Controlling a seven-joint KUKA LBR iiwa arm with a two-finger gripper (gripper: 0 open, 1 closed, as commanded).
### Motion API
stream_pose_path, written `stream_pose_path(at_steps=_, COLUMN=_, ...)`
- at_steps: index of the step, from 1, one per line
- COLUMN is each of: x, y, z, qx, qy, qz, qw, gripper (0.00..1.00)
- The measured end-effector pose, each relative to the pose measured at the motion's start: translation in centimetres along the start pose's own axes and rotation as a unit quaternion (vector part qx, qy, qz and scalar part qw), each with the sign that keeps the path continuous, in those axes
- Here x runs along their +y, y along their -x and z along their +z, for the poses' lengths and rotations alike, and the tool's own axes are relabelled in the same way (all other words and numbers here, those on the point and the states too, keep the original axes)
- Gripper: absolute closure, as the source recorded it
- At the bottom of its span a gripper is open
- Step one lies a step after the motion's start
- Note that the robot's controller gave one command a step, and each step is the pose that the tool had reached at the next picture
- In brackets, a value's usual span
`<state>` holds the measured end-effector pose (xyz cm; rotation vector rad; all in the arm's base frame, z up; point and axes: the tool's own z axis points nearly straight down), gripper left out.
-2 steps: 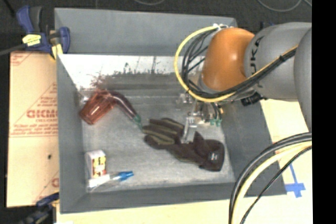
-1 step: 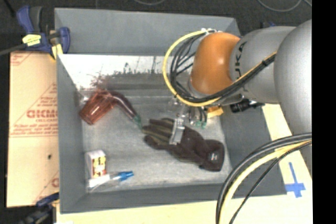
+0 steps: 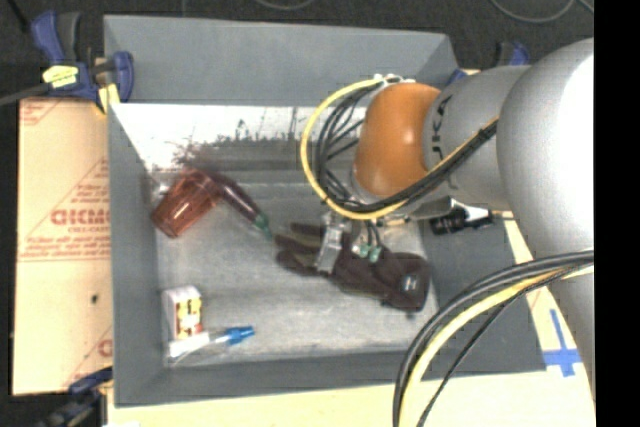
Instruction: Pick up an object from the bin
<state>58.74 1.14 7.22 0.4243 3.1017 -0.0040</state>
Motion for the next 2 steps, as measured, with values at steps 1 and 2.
stream_pose_path(at_steps=1, x=0.0, y=0.0, z=0.0, qx=0.0000, qy=0.000, qz=0.000, qw=1.0000, gripper=1.00)
stream_pose_path(at_steps=2, x=1.5, y=0.6, z=-13.6, qx=-0.0021, qy=0.001, qz=0.013, qw=0.9999, gripper=1.00)
